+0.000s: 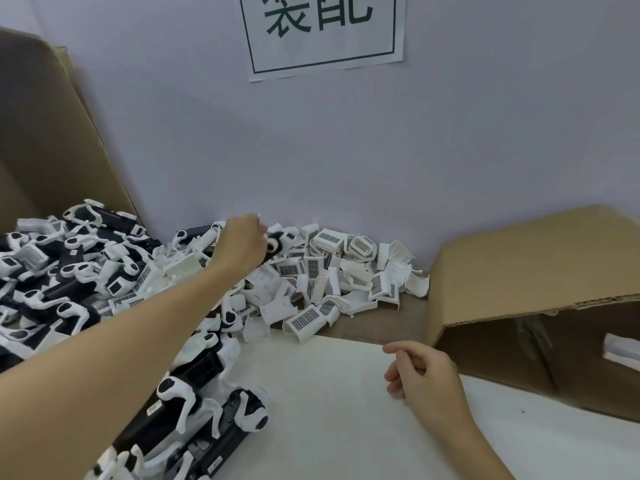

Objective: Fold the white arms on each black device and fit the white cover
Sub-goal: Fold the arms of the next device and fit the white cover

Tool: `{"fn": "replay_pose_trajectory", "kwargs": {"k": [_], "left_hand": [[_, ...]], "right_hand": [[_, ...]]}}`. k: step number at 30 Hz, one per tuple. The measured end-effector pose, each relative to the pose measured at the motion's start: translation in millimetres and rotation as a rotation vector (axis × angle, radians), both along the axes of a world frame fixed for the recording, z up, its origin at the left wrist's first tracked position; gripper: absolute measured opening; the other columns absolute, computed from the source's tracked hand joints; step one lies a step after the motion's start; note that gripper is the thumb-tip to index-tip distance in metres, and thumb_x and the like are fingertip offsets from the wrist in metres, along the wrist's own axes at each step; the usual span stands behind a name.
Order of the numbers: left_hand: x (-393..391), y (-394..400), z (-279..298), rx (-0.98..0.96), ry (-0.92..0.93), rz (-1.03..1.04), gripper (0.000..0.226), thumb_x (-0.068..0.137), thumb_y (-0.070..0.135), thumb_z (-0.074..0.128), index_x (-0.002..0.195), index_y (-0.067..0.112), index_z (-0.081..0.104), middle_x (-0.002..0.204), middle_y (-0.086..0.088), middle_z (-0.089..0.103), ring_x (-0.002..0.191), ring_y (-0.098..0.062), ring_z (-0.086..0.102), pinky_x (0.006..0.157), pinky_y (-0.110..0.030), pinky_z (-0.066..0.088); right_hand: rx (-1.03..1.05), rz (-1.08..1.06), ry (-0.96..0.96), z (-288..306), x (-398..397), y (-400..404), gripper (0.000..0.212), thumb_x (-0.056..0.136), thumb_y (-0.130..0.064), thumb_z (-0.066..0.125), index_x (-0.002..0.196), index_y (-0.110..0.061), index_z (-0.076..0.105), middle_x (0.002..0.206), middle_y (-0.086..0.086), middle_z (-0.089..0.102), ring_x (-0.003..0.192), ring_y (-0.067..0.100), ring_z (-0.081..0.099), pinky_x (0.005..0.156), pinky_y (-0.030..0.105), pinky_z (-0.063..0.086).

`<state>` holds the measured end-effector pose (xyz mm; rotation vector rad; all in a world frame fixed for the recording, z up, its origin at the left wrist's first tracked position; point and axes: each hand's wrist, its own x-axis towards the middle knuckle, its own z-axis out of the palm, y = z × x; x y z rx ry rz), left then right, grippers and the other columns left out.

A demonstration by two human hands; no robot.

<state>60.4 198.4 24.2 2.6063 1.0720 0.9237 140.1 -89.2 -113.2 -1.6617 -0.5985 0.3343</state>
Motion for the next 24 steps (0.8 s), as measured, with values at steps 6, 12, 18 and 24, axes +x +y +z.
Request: {"fn": "replay_pose_trajectory", "kwargs": {"k": [6,12,18,24], "left_hand": [[7.2,-66.2,40.4,-0.079,-0.407,-0.207,0.047,0.11,0.032,0.026,0.088,0.0,0.053,0.073,-0.003,0.049,0.07,-0.018,0.043,0.065,-0.035,0.027],[8.8,-141.9,-5.8,-0.779,-0.816,-0.13,0.045,0.108,0.045,0.025,0.081,0.021,0.053,0.079,0.007,0.057,0.071,-0.008,0.054,0.061,-0.028,0.043],[9.8,-172.7,-92.0,-1.257,-1.021,0.039,0.041,0.108,0.042,0.031,0.089,0.02,0.06,0.083,-0.008,0.065,0.072,-0.026,0.067,0.066,-0.042,0.058],[11.8,-174.0,-123.3,-1.301,-1.221,0.072,0.043,0.104,0.049,0.04,0.094,0.016,0.066,0.076,-0.002,0.07,0.06,-0.015,0.069,0.055,-0.03,0.055]], "right_hand": [[0.031,-0.001,-0.012,0.7,-5.0,1.9,0.03,0.101,-0.007,0.049,0.091,-0.021,0.073,0.066,0.005,0.068,0.054,0.011,0.063,0.048,0.017,0.045],[0.053,-0.022,-0.071,3.4,-9.8,-2.0,0.023,0.101,-0.013,0.05,0.109,-0.023,0.07,0.088,-0.006,0.071,0.077,0.004,0.066,0.064,0.025,0.048],[0.093,0.06,-0.157,7.6,-13.9,-6.8,0.023,0.097,-0.035,0.05,0.109,-0.033,0.069,0.1,-0.019,0.072,0.098,0.002,0.064,0.073,0.018,0.047],[-0.088,0.17,-0.456,0.7,-22.7,-2.3,0.058,0.075,-0.056,0.066,0.13,-0.047,0.05,0.117,-0.027,0.055,0.116,-0.005,0.051,0.088,0.005,0.035]]}}
